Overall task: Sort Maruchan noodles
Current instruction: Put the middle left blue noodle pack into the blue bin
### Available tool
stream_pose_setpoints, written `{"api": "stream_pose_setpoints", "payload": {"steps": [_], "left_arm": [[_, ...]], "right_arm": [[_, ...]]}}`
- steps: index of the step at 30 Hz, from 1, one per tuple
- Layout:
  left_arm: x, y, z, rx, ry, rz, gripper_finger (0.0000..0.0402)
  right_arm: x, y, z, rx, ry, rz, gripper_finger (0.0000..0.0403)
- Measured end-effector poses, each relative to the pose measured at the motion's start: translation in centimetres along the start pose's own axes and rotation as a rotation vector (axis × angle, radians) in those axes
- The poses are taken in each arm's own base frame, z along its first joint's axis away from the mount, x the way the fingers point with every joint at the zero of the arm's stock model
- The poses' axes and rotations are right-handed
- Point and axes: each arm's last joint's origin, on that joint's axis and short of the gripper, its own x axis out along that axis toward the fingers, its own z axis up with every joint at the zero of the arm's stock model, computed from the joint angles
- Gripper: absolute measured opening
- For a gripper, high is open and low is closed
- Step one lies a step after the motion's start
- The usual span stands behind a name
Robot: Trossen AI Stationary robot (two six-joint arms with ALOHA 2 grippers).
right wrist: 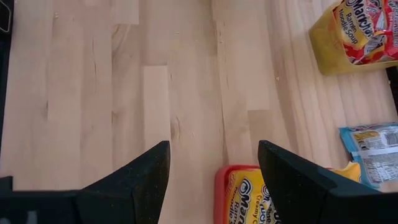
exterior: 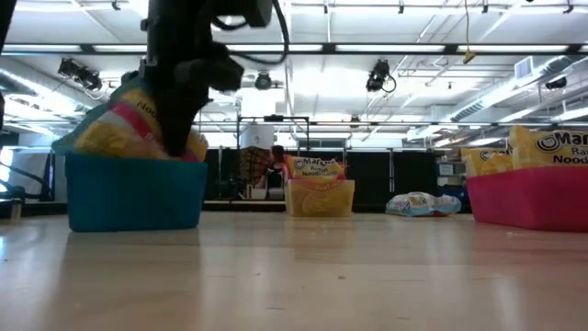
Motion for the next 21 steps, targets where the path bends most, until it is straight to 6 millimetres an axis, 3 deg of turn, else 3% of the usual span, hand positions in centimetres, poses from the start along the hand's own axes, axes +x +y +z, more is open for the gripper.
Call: {"api": "stream_pose_setpoints", "payload": {"steps": [2,10,15,21], "left_arm": [[-1.0,0.4,-0.2,-0.025,-0.056,-0.008,0.0052],[-4.9,0.7,-2.9,-0.036,-0.417,0.004,0.0055],[-5.2,-0.5,-4.0,-0.053,-0.564,-0.033,0.0056],[-3.5,-0.4,-5.1,-0.070,-0.595,0.004,0.0056]], "right_arm": [[0.0,0.0,0.0,0.000,-0.002,-0.002,0.0249],[0.0,0.0,0.0,0.021,0.008,0.008,0.0249],[0.0,0.0,0.0,0.031,0.014,0.014,0.0249],[0.0,0.1,-0.1,0.037,0.033,0.030,0.0249]]}}
